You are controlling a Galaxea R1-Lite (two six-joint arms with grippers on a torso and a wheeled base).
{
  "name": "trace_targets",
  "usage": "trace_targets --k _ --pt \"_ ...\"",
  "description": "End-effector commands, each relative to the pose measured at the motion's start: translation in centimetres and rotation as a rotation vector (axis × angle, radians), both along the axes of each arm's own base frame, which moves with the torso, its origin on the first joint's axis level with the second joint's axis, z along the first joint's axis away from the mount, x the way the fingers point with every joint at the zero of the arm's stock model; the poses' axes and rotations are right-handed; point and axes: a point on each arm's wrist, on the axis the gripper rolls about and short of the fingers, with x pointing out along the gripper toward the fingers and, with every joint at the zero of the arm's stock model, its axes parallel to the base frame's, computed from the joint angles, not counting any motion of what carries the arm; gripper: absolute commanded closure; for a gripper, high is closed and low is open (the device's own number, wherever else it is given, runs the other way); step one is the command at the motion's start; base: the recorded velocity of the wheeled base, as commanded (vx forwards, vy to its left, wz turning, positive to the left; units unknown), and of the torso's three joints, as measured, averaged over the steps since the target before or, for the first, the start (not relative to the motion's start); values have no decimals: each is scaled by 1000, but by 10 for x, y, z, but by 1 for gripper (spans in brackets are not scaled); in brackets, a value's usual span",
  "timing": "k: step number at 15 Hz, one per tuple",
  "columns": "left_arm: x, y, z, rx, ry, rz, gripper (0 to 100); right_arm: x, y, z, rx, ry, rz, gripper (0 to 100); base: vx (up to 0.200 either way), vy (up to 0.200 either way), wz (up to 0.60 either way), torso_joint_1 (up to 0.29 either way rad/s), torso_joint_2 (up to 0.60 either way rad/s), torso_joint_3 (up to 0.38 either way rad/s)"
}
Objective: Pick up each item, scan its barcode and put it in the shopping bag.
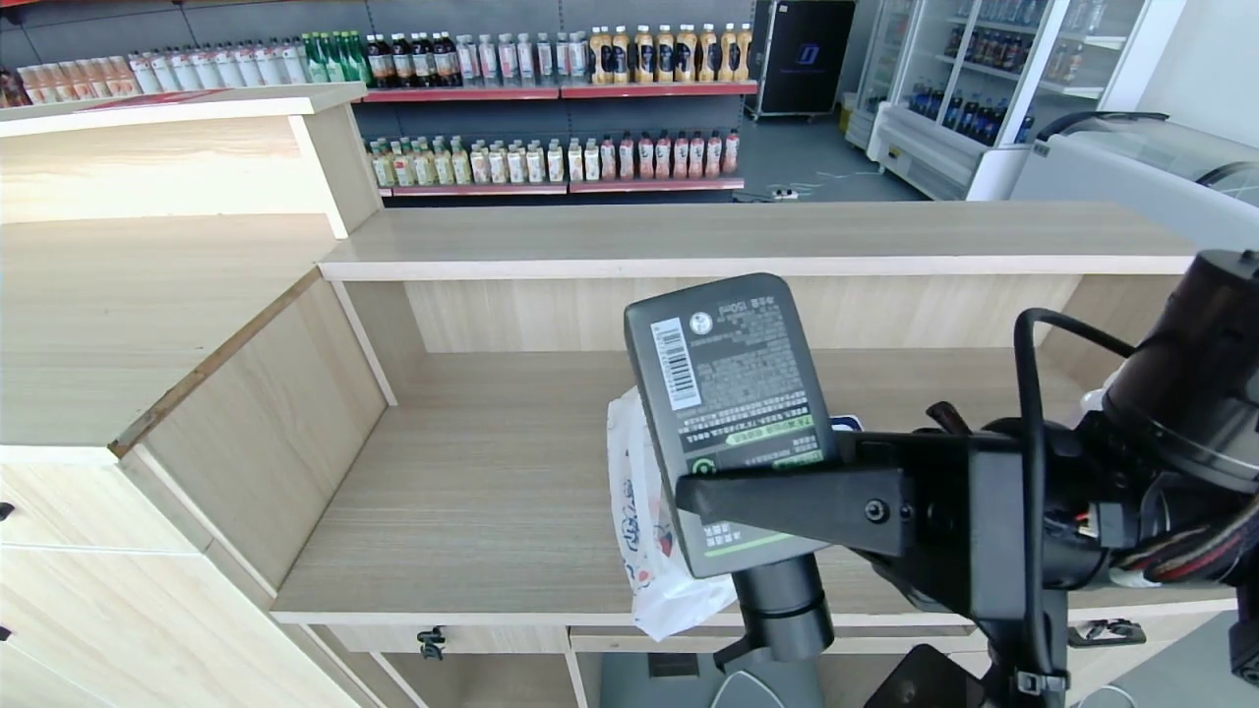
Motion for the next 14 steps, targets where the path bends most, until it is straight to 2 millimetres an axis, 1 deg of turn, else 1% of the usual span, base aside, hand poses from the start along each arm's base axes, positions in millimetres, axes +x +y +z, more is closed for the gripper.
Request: trace_targets --k 1,5,8,12,14 --pt "0 0 0 0 0 1 0 3 17 -8 -22 21 34 100 0 0 0 0 0 0" --pt "0 0 0 0 0 1 0 3 40 -13 -34 34 87 100 0 0 0 0 0 0" --pt "0 0 0 0 0 1 0 8 48 -13 -32 36 92 100 0 0 0 0 0 0" --pt "0 0 0 0 0 1 0 0 67 -11 -28 70 130 100 0 0 0 0 0 0" --pt "0 0 0 0 0 1 0 -1 67 -11 -26 78 107 100 0 0 0 0 0 0"
